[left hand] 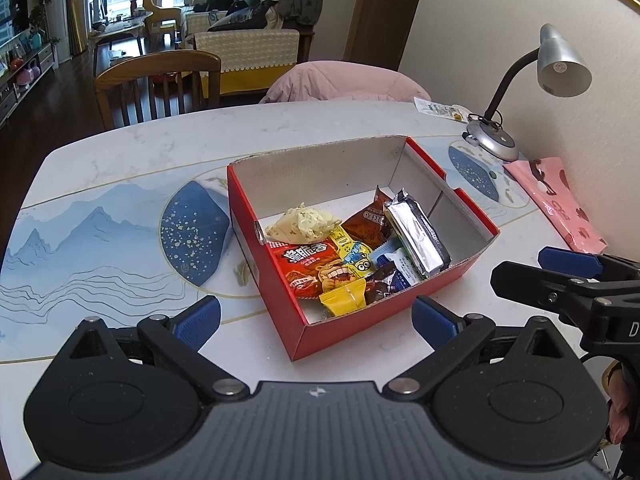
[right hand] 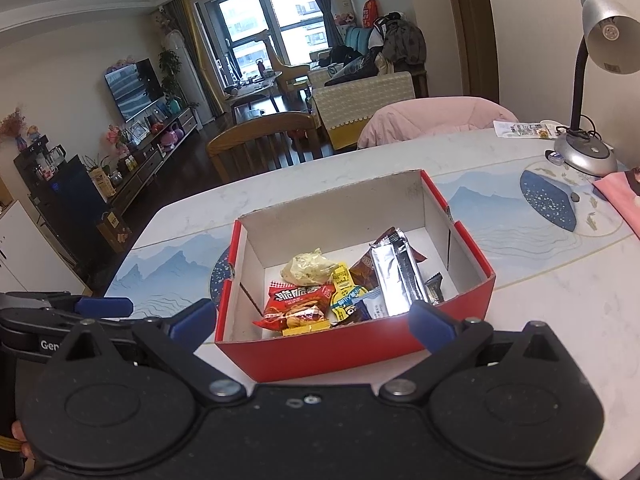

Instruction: Organize snacks

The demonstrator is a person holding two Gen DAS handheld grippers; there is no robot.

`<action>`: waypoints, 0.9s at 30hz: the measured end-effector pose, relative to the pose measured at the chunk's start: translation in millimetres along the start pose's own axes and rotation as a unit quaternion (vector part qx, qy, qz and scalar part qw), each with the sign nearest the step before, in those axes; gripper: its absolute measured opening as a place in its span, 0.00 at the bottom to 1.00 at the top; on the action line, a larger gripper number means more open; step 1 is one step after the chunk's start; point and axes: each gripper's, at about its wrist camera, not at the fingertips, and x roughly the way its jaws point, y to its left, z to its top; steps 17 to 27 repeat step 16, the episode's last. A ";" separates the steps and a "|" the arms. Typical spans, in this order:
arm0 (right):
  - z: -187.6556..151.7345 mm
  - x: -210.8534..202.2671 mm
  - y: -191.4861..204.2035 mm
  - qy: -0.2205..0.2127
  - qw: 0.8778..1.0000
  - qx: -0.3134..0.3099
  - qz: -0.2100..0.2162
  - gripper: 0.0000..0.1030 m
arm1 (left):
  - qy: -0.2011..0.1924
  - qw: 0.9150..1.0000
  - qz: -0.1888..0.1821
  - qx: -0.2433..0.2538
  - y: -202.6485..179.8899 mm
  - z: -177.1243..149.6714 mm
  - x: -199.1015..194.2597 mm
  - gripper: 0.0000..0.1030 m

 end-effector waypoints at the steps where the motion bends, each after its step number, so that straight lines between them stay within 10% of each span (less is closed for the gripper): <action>1: 0.0 0.2 -0.3 0.001 1.000 0.000 0.001 1.00 | -0.001 1.000 0.001 0.001 -0.4 0.0 -0.2 0.99; 27: -5.8 4.3 -1.3 0.007 1.000 0.002 0.000 1.00 | 0.010 1.000 0.003 -0.007 5.8 -2.4 0.2 0.99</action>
